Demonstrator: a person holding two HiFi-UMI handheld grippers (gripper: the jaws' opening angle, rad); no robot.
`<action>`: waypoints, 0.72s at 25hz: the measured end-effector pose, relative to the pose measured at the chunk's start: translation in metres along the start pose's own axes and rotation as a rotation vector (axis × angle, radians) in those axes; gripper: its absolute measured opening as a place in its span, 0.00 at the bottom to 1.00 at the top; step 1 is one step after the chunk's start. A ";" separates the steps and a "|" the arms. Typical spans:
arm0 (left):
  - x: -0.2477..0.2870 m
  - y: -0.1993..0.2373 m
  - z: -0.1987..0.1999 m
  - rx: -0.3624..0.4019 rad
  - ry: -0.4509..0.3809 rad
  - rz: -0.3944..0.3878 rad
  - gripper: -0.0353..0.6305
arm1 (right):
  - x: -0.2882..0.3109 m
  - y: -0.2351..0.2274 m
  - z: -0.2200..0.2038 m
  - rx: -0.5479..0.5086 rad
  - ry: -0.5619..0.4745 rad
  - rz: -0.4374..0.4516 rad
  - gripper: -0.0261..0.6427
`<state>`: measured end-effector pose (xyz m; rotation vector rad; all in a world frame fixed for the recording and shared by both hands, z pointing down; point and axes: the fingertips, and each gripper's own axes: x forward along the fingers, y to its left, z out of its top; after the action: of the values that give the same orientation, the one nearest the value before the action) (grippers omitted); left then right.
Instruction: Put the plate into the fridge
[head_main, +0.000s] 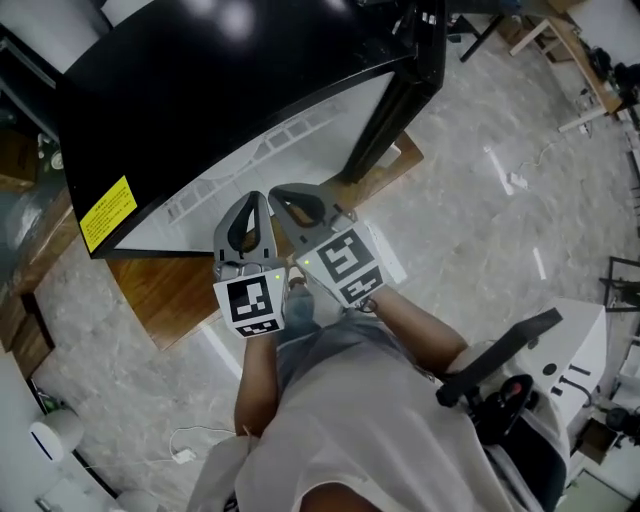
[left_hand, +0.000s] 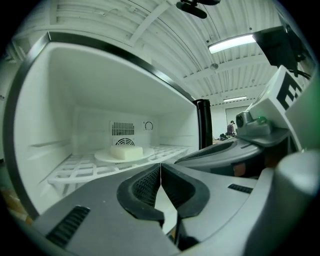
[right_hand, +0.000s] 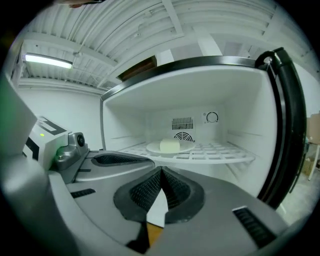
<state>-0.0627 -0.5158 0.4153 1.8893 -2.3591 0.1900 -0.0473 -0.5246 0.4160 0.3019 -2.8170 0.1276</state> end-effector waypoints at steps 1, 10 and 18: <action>-0.008 -0.008 -0.003 -0.005 0.009 0.007 0.09 | -0.011 0.003 -0.005 0.002 0.006 0.007 0.06; -0.102 -0.118 0.007 -0.066 0.043 0.038 0.09 | -0.154 0.033 -0.028 -0.005 0.011 0.037 0.06; -0.160 -0.333 -0.026 -0.028 0.027 0.061 0.09 | -0.370 -0.009 -0.126 -0.002 -0.027 0.050 0.06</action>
<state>0.2975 -0.4298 0.4230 1.7926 -2.3903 0.1865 0.3359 -0.4468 0.4223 0.2344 -2.8525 0.1323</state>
